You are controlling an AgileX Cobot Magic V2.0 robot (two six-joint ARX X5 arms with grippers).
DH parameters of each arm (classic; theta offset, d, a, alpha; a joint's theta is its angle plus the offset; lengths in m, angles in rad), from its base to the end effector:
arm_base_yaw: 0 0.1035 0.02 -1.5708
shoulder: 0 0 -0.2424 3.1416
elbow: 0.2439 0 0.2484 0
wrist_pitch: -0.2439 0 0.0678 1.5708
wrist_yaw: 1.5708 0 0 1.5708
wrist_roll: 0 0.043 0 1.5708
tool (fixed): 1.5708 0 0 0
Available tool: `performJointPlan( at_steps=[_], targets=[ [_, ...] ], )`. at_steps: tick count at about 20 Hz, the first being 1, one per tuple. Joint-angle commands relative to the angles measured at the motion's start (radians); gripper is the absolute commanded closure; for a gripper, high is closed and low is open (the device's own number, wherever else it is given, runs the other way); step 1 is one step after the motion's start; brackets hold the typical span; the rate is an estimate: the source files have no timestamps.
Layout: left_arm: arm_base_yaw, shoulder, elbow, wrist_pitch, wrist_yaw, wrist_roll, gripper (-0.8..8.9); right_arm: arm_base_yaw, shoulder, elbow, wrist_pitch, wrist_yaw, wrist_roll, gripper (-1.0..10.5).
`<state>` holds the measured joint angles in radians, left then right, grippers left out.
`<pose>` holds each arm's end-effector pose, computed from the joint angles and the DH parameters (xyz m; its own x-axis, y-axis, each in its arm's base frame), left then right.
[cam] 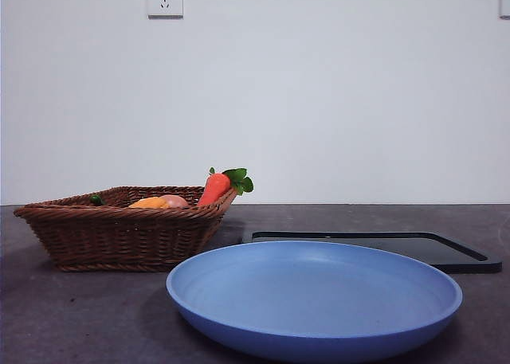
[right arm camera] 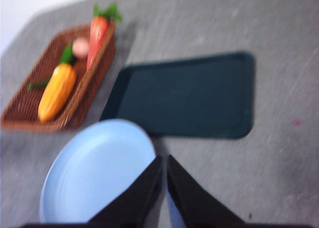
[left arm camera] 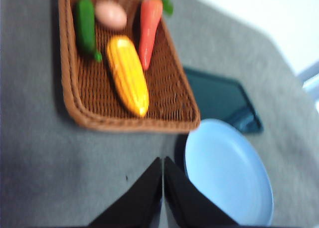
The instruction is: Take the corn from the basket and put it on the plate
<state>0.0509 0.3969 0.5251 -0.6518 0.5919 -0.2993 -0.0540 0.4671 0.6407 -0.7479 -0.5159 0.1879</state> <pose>0.1185 -0.0180 0.2358 0.7462 -0.5207 -0.4149 0.2735 0.8080 -0.5219 0.1199 0.0148 0.2562 0.7559 0.4532 -0.4725 -0.2588 0.8698 0.4201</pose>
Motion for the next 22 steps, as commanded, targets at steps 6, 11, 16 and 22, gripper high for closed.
performJointPlan(
  at_steps=[6,11,16,22],
  targets=[
    [-0.04,0.133,0.174,-0.22,0.03,0.207,8.06,0.08,0.174,0.19,-0.253,-0.007,-0.209,9.4],
    [-0.068,0.167,0.209,-0.254,0.03,0.229,7.96,0.146,0.246,0.218,-0.288,-0.007,-0.228,9.4],
    [-0.071,0.167,0.209,-0.253,0.029,0.228,4.44,0.151,0.261,0.218,-0.285,-0.008,-0.213,6.5],
    [-0.071,0.18,0.209,-0.245,0.03,0.22,3.96,0.179,0.319,0.218,-0.271,-0.008,-0.196,6.5]
  ],
)
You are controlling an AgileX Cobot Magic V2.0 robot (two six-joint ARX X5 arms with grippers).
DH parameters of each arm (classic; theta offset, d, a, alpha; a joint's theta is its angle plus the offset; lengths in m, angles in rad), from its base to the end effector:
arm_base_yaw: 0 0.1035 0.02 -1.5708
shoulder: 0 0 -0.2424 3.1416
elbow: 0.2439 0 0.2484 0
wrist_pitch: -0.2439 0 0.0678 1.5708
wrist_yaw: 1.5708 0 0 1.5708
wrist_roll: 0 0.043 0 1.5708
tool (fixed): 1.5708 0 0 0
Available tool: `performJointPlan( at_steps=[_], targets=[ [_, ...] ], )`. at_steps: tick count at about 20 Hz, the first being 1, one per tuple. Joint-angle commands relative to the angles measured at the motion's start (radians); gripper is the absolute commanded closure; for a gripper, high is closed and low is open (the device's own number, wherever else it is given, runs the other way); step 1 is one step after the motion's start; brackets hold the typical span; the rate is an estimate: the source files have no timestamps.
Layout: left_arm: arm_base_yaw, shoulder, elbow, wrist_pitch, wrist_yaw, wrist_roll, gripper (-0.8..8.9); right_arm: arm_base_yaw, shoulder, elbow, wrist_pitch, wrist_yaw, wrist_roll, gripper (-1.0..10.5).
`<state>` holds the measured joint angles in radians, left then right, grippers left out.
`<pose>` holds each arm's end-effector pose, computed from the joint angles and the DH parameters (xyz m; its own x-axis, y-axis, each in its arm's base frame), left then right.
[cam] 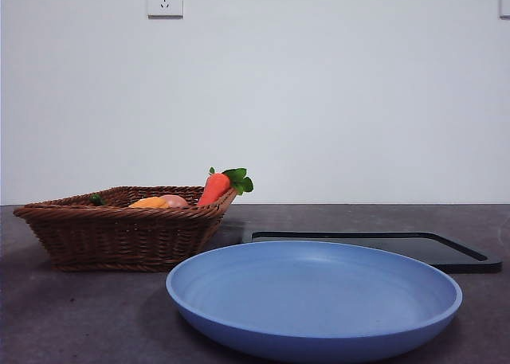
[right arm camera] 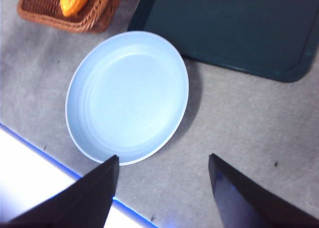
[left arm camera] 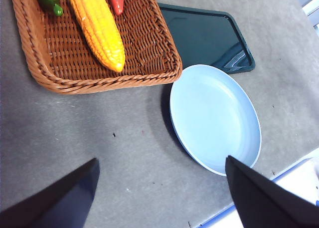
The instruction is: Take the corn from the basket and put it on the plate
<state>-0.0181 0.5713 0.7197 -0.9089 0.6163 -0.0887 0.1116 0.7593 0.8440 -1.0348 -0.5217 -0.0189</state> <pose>0.1197 -0.0270 0.2586 0.5806 -0.5886 -0.5625 0.3707 0.8062 -0.4610 0.1371 0.0369 0.2651 0.4456 0.5514 -0.7053 -0.3998 0.8274 0.3943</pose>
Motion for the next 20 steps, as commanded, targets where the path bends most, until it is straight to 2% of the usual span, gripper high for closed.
performJointPlan(
  at_steps=[1,7,16,20],
  targets=[
    [-0.002,0.006,0.014,0.012,0.005,0.009,3.96,0.028,0.054,0.014,0.029,-0.002,0.012,6.5],
    [-0.002,0.005,0.014,0.012,0.005,0.009,3.97,0.118,0.278,0.014,0.169,0.009,0.038,6.5],
    [-0.002,0.005,0.014,0.012,0.005,0.009,3.97,0.196,0.656,0.014,0.363,0.025,0.038,6.6],
    [-0.002,0.005,0.014,0.012,0.005,0.009,3.97,0.221,0.757,0.014,0.411,0.026,0.037,6.8]
  ],
)
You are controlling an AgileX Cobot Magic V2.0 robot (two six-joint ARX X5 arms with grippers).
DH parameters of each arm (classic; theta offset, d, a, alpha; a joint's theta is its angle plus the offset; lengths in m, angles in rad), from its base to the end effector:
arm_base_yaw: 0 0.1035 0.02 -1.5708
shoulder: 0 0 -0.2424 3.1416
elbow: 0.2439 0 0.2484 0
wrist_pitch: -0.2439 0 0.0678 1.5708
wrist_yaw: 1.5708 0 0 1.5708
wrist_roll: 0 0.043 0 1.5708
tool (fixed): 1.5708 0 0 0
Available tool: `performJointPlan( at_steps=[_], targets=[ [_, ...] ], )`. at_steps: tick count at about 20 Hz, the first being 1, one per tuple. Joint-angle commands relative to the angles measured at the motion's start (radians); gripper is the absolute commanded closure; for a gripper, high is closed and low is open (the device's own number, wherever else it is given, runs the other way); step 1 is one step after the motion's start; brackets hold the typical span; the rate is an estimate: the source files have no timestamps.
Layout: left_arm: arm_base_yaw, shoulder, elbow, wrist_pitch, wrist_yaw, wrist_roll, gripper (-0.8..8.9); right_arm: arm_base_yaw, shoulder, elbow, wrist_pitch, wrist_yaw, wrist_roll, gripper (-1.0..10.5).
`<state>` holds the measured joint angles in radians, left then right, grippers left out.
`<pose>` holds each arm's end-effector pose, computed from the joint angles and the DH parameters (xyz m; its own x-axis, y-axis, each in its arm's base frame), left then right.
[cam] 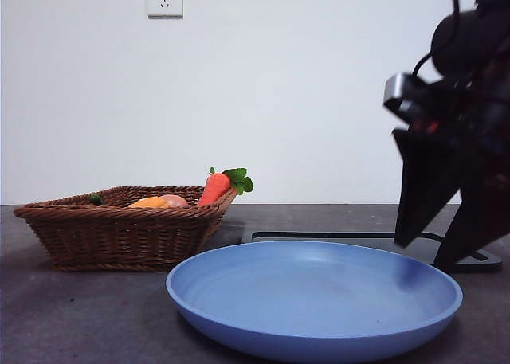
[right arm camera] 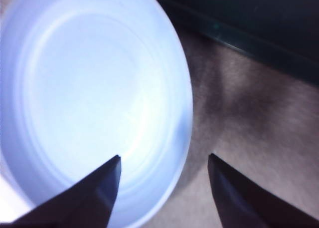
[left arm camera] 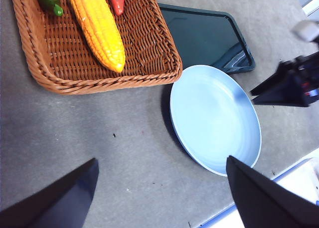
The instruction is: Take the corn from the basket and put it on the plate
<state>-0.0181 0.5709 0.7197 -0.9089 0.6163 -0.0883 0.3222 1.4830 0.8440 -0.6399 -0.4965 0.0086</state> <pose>0.1196 -0.0270 0.2587 0.5809 -0.5886 -0.5622 0.3712 0.8063 -0.4606 0.2386 0.1013 0.1482 0.0892 0.5320 -0.8421 -0.4006 0.7932 0.4587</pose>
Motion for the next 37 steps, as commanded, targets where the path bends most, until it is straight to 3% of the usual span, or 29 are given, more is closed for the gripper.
performJointPlan(
  at_steps=[1,9,15,19,29,33,37],
  targets=[
    [-0.002,0.006,0.014,0.012,0.005,0.009,3.97,0.015,0.052,0.014,0.028,0.003,0.01,6.9],
    [-0.002,0.009,0.014,0.018,0.005,0.001,3.97,0.023,0.111,0.014,0.083,0.006,0.011,9.4],
    [-0.004,0.041,0.029,0.056,0.004,-0.036,3.97,0.013,0.091,0.015,0.064,-0.008,0.018,9.4],
    [-0.063,0.153,0.107,0.122,-0.042,-0.052,3.97,0.013,-0.031,0.016,0.008,-0.008,0.018,9.4],
    [-0.341,0.661,0.373,0.176,-0.468,-0.089,3.97,-0.029,-0.397,0.106,-0.204,0.0,0.018,9.4],
    [-0.406,0.88,0.492,0.177,-0.571,-0.089,3.97,-0.047,-0.489,0.172,-0.251,0.003,0.019,9.4],
    [-0.43,1.083,0.6,0.188,-0.603,-0.093,3.97,-0.053,-0.544,0.224,-0.282,0.037,0.018,9.4]
  ],
)
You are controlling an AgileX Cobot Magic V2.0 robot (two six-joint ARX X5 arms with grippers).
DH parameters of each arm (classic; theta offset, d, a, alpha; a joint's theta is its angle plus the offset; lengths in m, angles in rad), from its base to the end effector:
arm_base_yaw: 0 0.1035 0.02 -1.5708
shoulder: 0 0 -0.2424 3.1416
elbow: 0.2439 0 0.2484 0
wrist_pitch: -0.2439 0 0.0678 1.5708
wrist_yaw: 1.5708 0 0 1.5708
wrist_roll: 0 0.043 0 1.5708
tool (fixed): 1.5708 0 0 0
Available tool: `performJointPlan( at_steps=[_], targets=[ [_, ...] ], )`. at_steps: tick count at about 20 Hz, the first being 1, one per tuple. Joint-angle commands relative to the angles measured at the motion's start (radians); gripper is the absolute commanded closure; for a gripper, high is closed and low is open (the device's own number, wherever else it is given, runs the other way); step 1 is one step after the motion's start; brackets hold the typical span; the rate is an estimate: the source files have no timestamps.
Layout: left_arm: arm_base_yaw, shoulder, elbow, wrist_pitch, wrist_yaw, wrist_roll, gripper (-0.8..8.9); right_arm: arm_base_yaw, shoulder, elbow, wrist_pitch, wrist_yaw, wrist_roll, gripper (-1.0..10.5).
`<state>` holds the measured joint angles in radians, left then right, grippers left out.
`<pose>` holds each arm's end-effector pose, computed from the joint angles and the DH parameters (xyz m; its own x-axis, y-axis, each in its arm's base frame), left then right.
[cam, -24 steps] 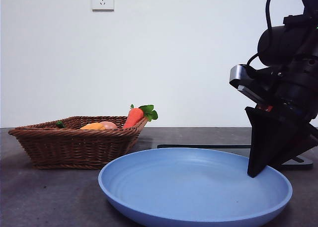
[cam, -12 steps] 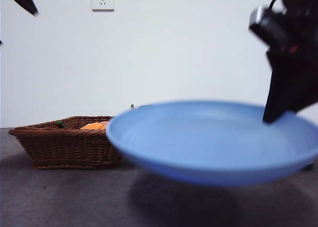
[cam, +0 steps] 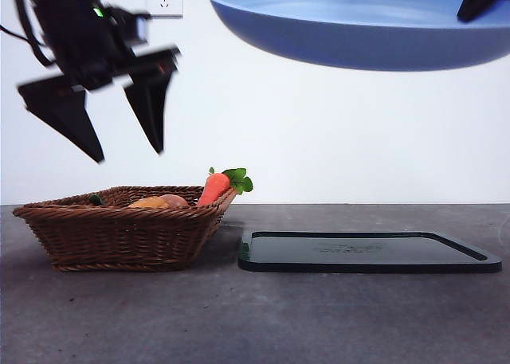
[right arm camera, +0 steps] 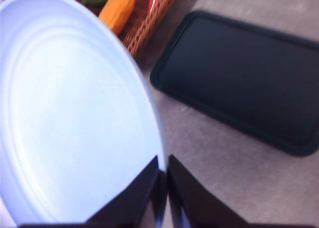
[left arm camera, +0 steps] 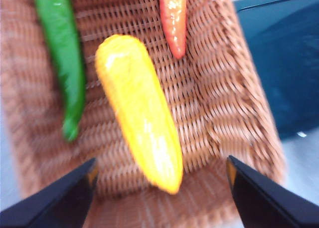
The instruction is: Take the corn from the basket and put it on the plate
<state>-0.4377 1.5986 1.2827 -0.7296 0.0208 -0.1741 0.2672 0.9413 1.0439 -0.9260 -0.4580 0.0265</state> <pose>0.2986 -0.1407 0.2321 0.4453 -0.2314 -0.8650 0.2909 0.9510 -0.1046 0.1717 0.0667 0.3058 0.4713 0.5874 -0.6579 -0.5078 0.7906 0.3422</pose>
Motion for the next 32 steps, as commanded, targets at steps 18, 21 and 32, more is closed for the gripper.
performJointPlan(
  at_steps=[18,21,32],
  targets=[
    [-0.016,0.288,0.068,0.144,-0.071,-0.07,6.34,0.002,-0.021,0.025,0.005,0.042,-0.003,9.4],
    [-0.016,0.205,0.08,0.152,-0.071,-0.078,6.34,0.002,-0.008,0.025,0.006,0.097,0.013,9.4],
    [-0.198,-0.128,0.103,0.112,0.121,-0.058,6.34,0.002,0.42,0.024,0.252,0.063,0.177,9.4]
  ],
)
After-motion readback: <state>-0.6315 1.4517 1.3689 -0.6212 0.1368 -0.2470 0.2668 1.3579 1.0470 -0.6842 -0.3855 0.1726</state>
